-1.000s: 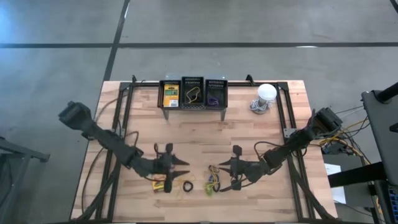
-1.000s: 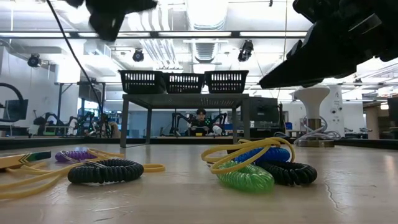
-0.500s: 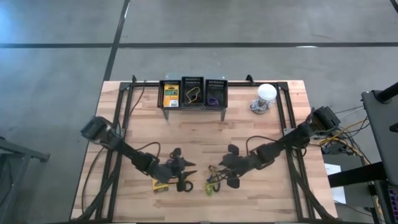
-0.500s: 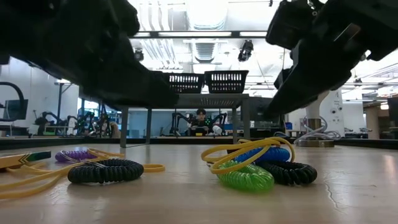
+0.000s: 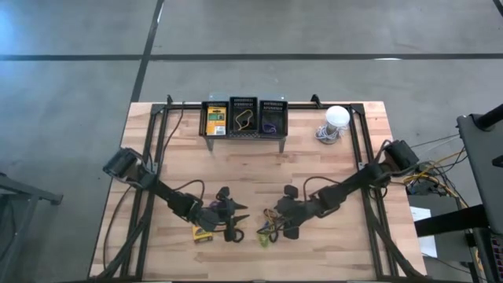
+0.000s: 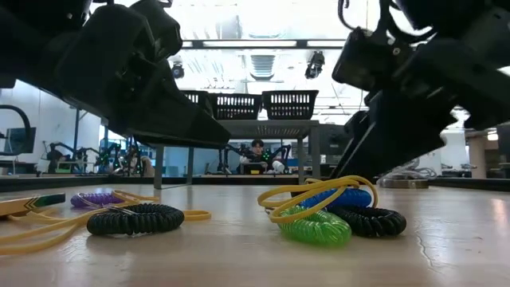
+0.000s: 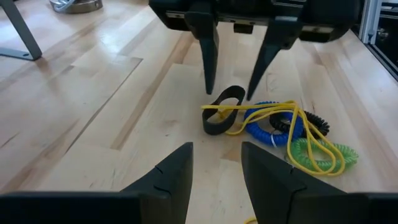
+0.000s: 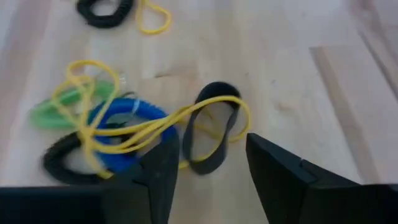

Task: Pick & Place Office Desk Supplies
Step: Put the black rubber band into the middle black basket

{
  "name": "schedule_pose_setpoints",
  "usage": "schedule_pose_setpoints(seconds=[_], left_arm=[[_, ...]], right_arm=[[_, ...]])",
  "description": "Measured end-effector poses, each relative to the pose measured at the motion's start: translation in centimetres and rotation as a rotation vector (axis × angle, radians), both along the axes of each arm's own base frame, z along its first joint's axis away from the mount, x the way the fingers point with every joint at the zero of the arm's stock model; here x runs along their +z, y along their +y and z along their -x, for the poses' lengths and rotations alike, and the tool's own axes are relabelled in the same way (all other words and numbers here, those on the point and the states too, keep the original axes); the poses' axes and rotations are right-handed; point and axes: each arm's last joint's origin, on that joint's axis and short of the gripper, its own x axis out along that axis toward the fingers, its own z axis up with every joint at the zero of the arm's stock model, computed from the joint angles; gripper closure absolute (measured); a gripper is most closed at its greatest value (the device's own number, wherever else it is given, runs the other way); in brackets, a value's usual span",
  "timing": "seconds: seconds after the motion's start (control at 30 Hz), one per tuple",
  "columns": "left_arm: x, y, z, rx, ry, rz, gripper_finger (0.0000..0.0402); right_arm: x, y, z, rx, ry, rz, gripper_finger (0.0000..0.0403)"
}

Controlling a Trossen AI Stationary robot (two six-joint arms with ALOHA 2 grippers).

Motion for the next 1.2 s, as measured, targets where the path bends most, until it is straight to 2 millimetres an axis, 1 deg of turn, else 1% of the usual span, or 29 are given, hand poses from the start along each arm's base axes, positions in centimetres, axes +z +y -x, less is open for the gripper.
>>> schedule_pose_setpoints(seconds=[0.1, 0.27, 0.33, 0.43, 0.57, 0.63, 0.7, 0.8, 0.87, 0.97, 1.03, 1.1, 1.13, 1.2], left_arm=[[0.0, 0.0, 0.0, 0.0, 0.004, -0.003, 0.0261], [-0.1, 0.0, 0.0, 0.0, 0.007, -0.004, 0.0261], [-0.1, 0.0, 0.0, 0.0, 0.01, -0.006, 0.0261], [-0.1, 0.0, 0.0, 0.0, 0.011, -0.006, 0.0261], [-0.1, 0.0, 0.1, 0.0, 0.015, -0.009, 0.0261], [-0.1, 0.1, 0.1, 0.001, 0.016, -0.009, 0.0261], [-0.1, 0.1, 0.1, 0.002, 0.017, -0.01, 0.0261], [-0.1, 0.1, 0.0, 0.003, 0.016, -0.011, 0.0261], [-0.1, 0.1, 0.0, 0.004, 0.016, -0.011, 0.0261], [-0.1, 0.1, 0.0, 0.004, 0.016, -0.011, 0.0261], [-0.1, 0.1, 0.0, 0.005, 0.016, -0.011, 0.0261], [-0.2, 0.1, 0.1, 0.005, 0.021, -0.014, 0.0261], [-0.2, 0.2, 0.1, 0.006, 0.026, -0.015, 0.0261], [-0.3, 0.2, 0.1, 0.008, 0.032, -0.014, 0.0261]], right_arm=[[-0.4, -0.1, -0.1, -0.008, 0.004, 0.025, 0.0257], [-0.1, -0.1, 0.0, -0.009, 0.006, 0.037, 0.0349], [0.6, -0.1, 0.2, -0.007, 0.028, 0.048, 0.0381], [2.3, -0.1, 0.7, 0.002, 0.099, 0.049, 0.0388], [5.6, -0.1, 1.7, 0.035, 0.322, 0.01, 0.039], [7.3, -0.2, 2.2, 0.038, 0.417, 0.02, 0.039], [8.7, -0.2, 2.0, 0.088, 0.426, 0.058, 0.039], [9.9, 0.2, 0.9, 0.284, 0.322, 0.11, 0.039], [10.3, 0.4, 0.0, 0.47, 0.234, 0.076, 0.039], [10.3, 0.3, -1.4, 0.746, 0.02, -0.017, 0.039], [10.3, -0.4, -2.2, 0.834, -0.147, -0.048, 0.039], [10.5, -1.5, -3.1, 0.789, -0.301, -0.012, 0.039], [10.6, -2.1, -3.4, 0.714, -0.357, 0.022, 0.039], [11.4, -3.7, -4.3, 0.483, -0.463, 0.122, 0.039]])
